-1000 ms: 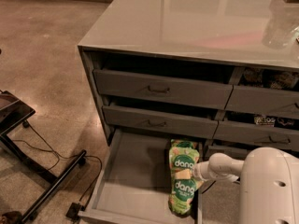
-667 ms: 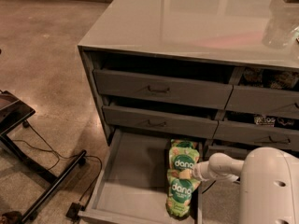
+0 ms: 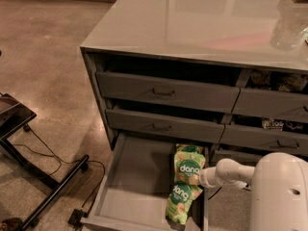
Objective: Pick green rice chip bag from bottom drawer and place on counter
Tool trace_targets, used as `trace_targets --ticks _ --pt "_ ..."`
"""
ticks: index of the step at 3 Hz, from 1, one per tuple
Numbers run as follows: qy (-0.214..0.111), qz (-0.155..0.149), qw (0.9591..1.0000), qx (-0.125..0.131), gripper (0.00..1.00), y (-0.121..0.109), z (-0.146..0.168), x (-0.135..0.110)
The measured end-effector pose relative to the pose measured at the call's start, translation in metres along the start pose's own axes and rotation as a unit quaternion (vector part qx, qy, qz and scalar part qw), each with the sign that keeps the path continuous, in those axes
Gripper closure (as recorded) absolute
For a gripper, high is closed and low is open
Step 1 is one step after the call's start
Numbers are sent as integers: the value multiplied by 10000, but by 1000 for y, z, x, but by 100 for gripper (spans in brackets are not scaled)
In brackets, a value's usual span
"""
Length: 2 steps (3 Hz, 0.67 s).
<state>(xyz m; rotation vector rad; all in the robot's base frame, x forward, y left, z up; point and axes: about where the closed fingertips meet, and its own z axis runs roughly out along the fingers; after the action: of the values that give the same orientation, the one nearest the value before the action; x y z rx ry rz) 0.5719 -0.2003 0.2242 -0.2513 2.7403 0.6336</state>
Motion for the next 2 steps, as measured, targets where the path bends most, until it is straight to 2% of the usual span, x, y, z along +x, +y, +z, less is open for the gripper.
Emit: trace_targets --ticks 1,2 --pt "-131 -66 9999 -27 100 6 -13 -2" --pt "-494 -272 9984 -23 100 22 -52 -9"
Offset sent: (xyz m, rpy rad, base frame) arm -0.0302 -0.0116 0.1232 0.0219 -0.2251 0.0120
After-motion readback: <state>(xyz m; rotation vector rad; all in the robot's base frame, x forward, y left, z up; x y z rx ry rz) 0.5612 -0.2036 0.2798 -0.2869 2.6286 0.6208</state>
